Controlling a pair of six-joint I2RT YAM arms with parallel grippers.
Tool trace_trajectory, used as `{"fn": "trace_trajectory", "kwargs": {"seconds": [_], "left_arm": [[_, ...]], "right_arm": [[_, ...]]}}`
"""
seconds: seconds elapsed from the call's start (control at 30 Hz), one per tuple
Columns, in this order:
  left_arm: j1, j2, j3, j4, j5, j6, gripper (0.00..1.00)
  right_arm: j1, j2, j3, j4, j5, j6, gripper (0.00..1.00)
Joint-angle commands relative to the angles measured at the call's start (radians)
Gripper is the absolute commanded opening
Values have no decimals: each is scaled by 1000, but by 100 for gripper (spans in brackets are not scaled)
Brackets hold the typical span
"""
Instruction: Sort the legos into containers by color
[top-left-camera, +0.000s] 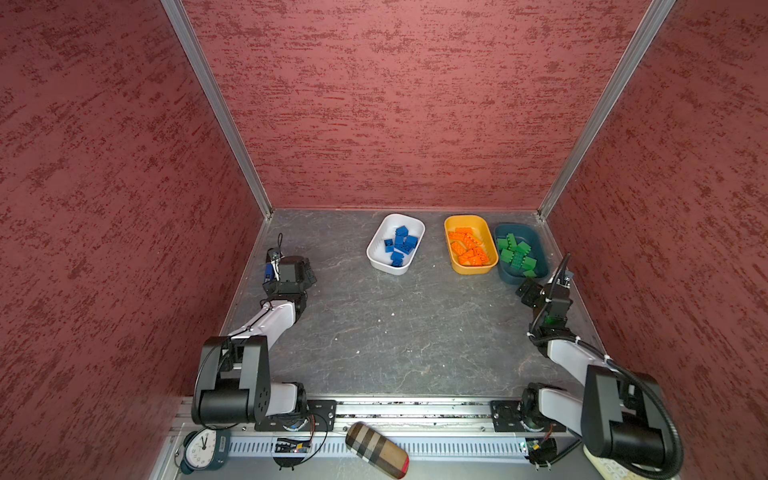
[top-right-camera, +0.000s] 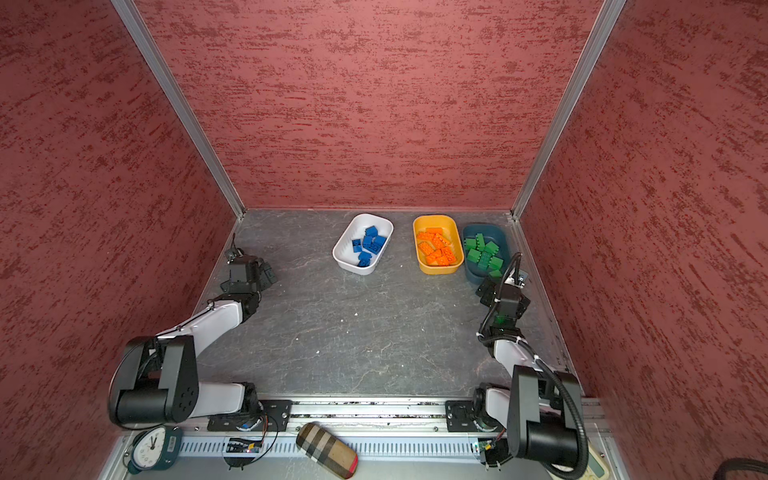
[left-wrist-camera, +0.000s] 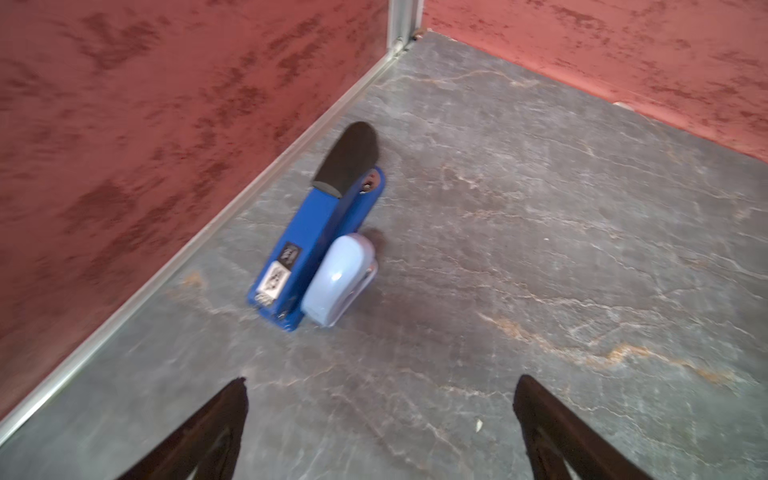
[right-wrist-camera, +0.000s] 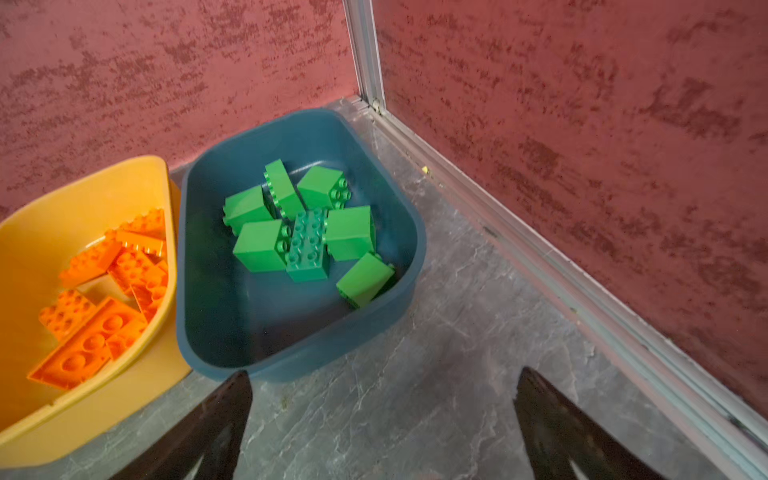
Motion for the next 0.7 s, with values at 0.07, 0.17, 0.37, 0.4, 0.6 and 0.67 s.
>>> {"fn": "trace_trajectory", "kwargs": {"seconds": [0.07,0.17,0.37,0.4,0.6,0.67], "left_arm": [[-6,67,-38,273,140,118,99],[-4,81,-60,377,255,194,99],[-1,98,-177,618,322,217,100],[-1,101,-201,656,327,217,99],[-21,136,-234,745,271,224,100],[-24,146,-237,770,262,227,99]], "right_arm": [[-1,45,-45,365,-92,-67,99],[-1,95,-62,485,-180,-82,99],[3,328,-88,770,-400,-130,99],[0,371,-83,834,-416,-123,99],[67,327,3,599,-268,-172,99],[78,324,9,582,-249,-176,99]]}}
